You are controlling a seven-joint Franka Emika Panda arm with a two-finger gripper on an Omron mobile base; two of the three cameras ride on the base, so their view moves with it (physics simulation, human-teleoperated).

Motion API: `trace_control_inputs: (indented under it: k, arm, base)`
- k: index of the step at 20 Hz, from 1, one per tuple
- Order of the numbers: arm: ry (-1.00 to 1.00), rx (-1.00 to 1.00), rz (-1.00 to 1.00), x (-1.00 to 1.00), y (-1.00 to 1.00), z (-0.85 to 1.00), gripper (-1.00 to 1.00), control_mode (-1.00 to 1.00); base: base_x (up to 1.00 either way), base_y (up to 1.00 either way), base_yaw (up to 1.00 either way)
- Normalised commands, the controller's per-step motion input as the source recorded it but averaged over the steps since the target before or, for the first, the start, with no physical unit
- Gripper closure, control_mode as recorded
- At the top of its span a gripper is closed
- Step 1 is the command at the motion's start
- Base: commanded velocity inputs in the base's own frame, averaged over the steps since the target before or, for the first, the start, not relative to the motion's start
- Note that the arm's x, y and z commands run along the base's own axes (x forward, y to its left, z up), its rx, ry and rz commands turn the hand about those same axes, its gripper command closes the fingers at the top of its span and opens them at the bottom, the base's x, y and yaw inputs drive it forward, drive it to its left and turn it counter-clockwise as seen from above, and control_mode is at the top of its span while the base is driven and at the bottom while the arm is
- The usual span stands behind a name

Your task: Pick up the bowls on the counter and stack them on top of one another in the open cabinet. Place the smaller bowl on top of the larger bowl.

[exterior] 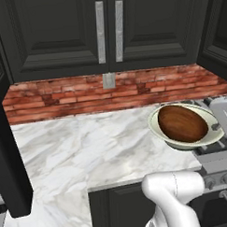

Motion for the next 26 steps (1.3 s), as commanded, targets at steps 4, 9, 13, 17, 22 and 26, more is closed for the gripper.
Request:
trace_control_inputs:
  k: [4,9,13,17,22,26]
  arm:
    - [0.00,0.00,0.00,-0.06,0.00,0.00,1.00,-1.00]
    - [0.00,0.00,0.00,0.00,0.00,0.00,1.00,1.00]
    - [0.00,0.00,0.00,0.00,0.00,0.00,1.00,1.00]
    - [0.00,0.00,0.00,0.00,0.00,0.00,1.00,1.00]
    - [0.00,0.00,0.00,0.00,0.00,0.00,1.00,1.00]
    - [0.00,0.00,0.00,0.00,0.00,0.00,1.00,1.00]
  base:
    - [0.00,0.00,0.00]
    - [-0.60,-0.15,0.00]
    - [-0.69,-0.15,0.00]
    - [-0.65,-0.15,0.00]
    - [-0.26,-0.03,0.01]
    - [0.00,-0.29,0.00]
